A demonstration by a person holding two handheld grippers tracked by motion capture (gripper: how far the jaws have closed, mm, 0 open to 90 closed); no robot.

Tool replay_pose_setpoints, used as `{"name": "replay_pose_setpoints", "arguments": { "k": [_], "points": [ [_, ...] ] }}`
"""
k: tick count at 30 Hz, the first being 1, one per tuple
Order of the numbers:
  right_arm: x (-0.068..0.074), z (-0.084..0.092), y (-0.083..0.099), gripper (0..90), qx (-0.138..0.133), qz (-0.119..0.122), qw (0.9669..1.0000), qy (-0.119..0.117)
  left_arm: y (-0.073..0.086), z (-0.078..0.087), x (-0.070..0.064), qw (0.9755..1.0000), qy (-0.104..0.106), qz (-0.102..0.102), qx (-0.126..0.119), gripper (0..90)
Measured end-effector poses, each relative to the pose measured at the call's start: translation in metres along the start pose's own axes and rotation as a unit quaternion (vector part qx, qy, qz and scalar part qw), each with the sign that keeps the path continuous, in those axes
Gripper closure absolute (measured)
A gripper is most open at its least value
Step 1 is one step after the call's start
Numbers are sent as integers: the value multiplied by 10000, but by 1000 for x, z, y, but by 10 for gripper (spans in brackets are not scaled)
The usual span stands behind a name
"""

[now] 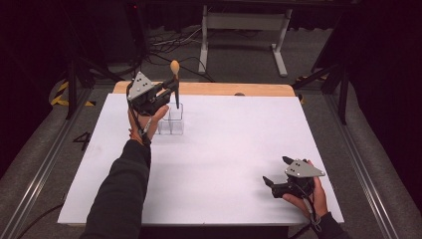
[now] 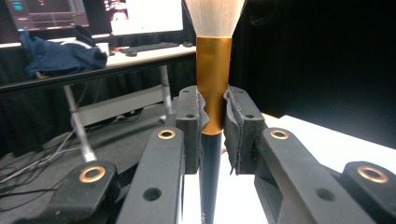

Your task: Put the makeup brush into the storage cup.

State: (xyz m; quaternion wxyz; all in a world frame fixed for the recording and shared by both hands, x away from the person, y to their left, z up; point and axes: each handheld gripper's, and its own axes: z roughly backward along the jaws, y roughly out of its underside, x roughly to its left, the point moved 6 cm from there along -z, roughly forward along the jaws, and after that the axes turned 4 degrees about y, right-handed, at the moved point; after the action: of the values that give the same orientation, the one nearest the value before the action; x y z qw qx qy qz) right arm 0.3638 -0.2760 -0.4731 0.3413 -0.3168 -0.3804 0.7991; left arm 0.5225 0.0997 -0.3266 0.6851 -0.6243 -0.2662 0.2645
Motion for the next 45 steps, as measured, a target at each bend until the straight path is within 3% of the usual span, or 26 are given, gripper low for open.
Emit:
{"name": "replay_pose_setpoints", "arguments": {
  "k": [15, 16, 18, 26, 39, 45],
  "points": [
    [0, -2, 1, 59, 11, -6, 10000, 9, 13, -5, 19, 9996, -191, 215, 51, 770],
    [0, -2, 1, 59, 11, -6, 10000, 9, 15, -6, 21, 9994, -262, 200, 97, 770],
    [0, -3, 1, 59, 23, 0, 10000, 4, 19, -8, 24, 9992, -249, 319, 72, 770],
    [-2, -6, 2, 60, 24, 16, 10000, 18, 41, -19, 29, 9982, -256, 446, 301, 770],
    [-1, -9, 2, 60, 40, 69, 10000, -16, 64, -23, 22, 9971, -169, 362, 648, 769],
    [-1, -7, 1, 60, 0, 18, 10000, -17, 69, -20, 17, 9972, -107, 373, 641, 768]
  ]
}}
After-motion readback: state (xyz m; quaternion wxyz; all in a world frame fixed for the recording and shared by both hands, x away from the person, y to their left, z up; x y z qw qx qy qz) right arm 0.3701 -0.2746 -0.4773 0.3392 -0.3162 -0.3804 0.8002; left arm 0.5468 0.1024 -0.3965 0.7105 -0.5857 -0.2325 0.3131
